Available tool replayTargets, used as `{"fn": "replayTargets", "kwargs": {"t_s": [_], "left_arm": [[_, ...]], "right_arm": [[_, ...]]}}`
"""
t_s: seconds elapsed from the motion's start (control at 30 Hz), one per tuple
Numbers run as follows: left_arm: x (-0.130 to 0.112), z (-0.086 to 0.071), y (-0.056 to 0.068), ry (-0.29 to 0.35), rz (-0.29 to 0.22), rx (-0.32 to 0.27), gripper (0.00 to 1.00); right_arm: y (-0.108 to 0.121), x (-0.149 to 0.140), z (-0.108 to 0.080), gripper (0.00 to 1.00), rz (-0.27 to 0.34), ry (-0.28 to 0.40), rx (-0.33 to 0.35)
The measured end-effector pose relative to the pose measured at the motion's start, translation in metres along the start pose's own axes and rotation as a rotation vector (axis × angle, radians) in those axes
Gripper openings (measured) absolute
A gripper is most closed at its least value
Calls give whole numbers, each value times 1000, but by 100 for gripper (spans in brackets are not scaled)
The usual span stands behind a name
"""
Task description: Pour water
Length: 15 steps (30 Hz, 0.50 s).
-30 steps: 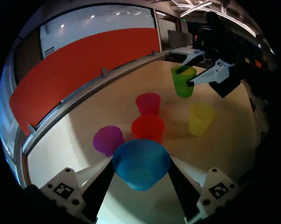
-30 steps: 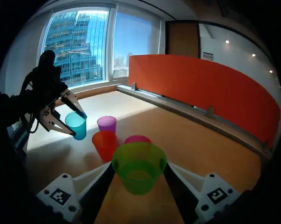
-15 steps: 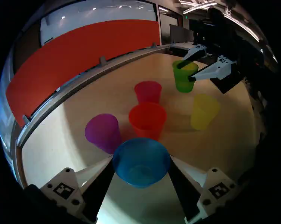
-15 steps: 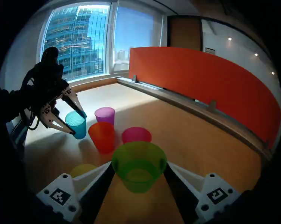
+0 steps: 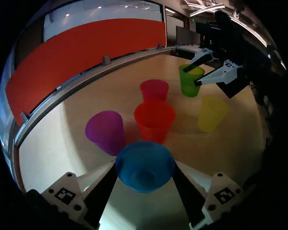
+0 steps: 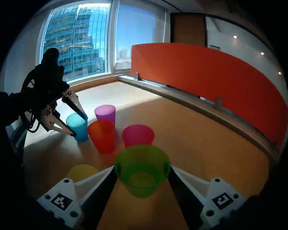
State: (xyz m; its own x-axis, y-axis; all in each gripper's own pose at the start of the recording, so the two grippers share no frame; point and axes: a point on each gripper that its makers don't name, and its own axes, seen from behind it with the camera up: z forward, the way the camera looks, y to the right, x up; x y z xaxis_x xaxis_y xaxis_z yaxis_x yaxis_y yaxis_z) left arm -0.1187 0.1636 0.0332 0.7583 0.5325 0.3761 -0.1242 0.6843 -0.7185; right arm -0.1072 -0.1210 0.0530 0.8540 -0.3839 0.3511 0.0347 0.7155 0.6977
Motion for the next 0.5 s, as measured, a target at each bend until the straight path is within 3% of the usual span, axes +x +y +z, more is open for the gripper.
{"fn": "replayTargets", "kwargs": {"t_s": [0.5], "left_arm": [[-12,-1,-5,7,-40,-12,90]], "right_arm": [[1,-12,9,91,13,-25,-3]]}}
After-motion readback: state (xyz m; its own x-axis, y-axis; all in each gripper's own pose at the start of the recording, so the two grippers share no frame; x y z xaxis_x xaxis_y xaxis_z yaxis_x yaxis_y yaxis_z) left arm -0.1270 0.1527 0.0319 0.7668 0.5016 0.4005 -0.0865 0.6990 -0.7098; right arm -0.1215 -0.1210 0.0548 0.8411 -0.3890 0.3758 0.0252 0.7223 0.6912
